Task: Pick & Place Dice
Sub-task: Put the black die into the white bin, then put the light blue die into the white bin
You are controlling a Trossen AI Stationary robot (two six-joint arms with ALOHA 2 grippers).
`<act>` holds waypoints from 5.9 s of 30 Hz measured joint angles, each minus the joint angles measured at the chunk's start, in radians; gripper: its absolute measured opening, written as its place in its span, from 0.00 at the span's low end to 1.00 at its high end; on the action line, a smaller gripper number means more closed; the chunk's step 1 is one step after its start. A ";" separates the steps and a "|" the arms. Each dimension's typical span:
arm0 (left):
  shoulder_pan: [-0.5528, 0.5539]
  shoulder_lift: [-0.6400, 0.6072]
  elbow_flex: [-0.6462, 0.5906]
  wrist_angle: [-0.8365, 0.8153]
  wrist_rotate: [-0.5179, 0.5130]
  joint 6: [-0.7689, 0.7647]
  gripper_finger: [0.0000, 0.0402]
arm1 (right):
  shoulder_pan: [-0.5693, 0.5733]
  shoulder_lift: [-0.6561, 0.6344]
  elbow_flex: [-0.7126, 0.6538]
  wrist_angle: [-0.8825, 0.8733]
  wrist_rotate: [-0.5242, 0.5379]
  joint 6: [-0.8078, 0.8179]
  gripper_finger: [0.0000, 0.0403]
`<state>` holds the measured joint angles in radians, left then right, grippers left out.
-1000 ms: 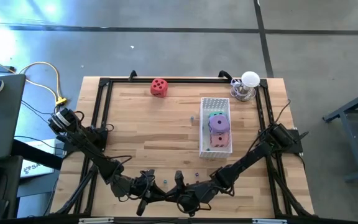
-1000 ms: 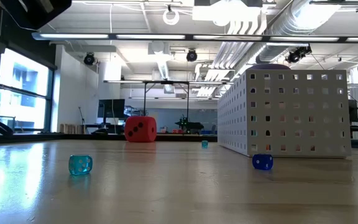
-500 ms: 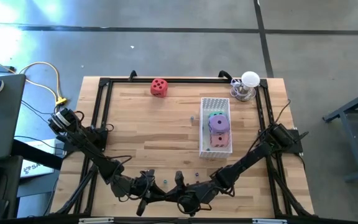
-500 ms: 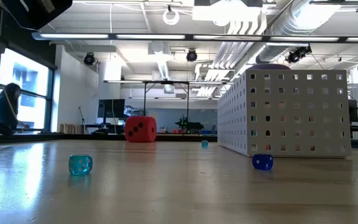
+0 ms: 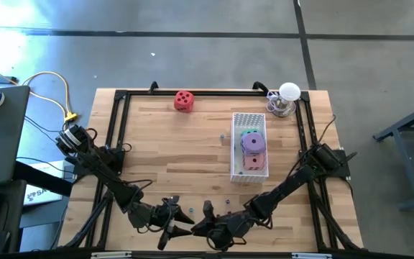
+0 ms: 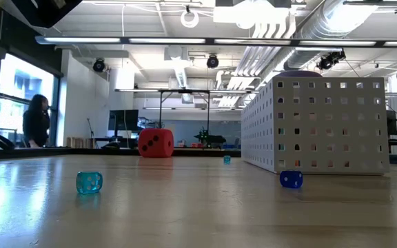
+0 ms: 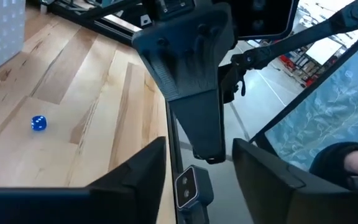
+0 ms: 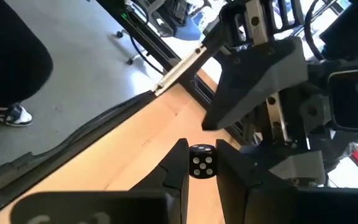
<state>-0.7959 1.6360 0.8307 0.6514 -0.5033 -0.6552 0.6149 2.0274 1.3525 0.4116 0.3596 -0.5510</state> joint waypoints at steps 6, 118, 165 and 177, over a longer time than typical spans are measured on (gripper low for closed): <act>0.000 0.000 0.000 -0.019 -0.001 0.000 0.51 | 0.011 -0.006 0.000 -0.062 0.094 0.026 0.11; 0.066 0.188 0.000 -0.528 -0.031 0.122 0.51 | 0.118 -0.254 -0.061 -0.260 0.352 0.709 0.52; 0.099 0.227 -0.002 -0.424 -0.011 0.185 0.51 | 0.149 -0.227 -0.061 -0.220 0.258 0.786 0.52; 0.098 0.227 0.000 -0.422 -0.006 0.185 0.35 | 0.149 -0.227 -0.061 -0.220 0.258 0.786 0.52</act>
<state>-0.6981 1.8627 0.8303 0.2291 -0.5093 -0.4702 0.7639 1.8000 1.2911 0.1921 0.6174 0.2352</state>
